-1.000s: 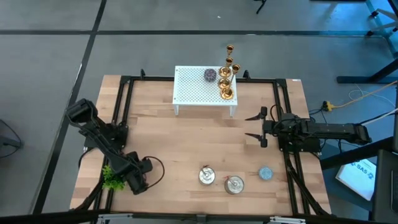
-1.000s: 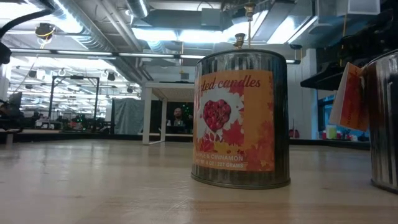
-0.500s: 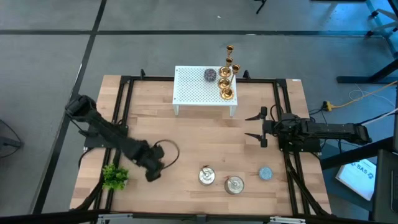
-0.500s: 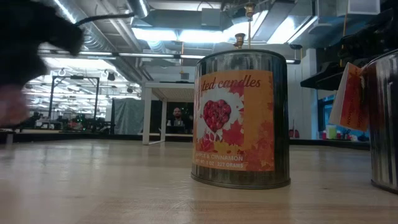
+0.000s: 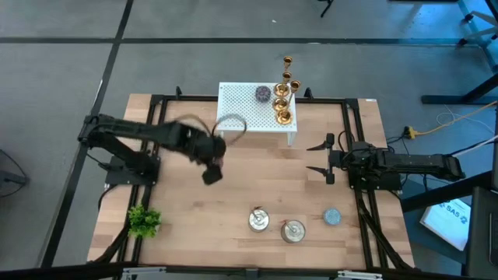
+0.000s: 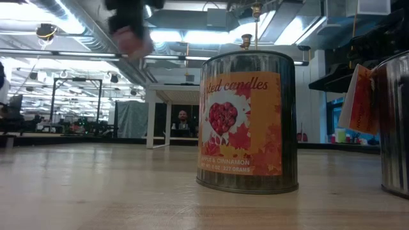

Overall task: Pick & Place candle stick holders
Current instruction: Put the pink patterned scented candle on the shelf and align it with the red patterned scented candle

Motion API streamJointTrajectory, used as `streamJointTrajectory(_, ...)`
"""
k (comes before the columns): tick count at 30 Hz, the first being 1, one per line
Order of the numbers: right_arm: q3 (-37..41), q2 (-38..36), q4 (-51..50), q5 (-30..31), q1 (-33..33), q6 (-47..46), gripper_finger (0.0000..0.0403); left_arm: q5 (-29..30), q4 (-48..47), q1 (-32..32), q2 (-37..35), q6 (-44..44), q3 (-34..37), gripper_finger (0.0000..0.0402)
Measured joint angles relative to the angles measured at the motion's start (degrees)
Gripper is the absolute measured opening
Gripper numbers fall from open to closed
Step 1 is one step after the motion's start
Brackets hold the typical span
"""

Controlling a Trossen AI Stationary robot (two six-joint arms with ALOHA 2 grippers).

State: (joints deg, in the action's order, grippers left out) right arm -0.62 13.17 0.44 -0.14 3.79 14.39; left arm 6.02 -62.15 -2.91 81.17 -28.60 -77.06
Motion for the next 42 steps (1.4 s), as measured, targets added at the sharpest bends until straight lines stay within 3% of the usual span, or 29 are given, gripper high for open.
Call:
streamJointTrajectory(10, 0.00, -0.02, 0.00, -0.02, 0.00, 0.01, 0.0316, 0.02, 3.77, 18.12, 5.41, 13.73, -9.50, 0.0290)
streamJointTrajectory(20, 0.00, -0.02, -0.01, 0.00, -0.02, 0.00, 0.0316, 0.00, 10.10, 28.18, 18.88, 23.16, -15.97, 0.0290)
streamJointTrajectory(31, 0.00, -0.01, -0.01, 0.00, -0.02, 0.00, 0.0316, -1.02, 12.12, 32.37, 26.10, 26.24, -22.01, 0.0290)
streamJointTrajectory(37, 0.00, -0.01, -0.01, 0.00, -0.02, 0.00, 0.0316, -0.55, 11.80, 32.31, 26.36, 26.89, -21.88, 0.0342)
streamJointTrajectory(42, 0.00, -0.01, -0.01, 0.00, -0.02, 0.01, 0.0316, -0.64, 12.28, 32.01, 26.32, 27.12, -21.86, 0.0351)
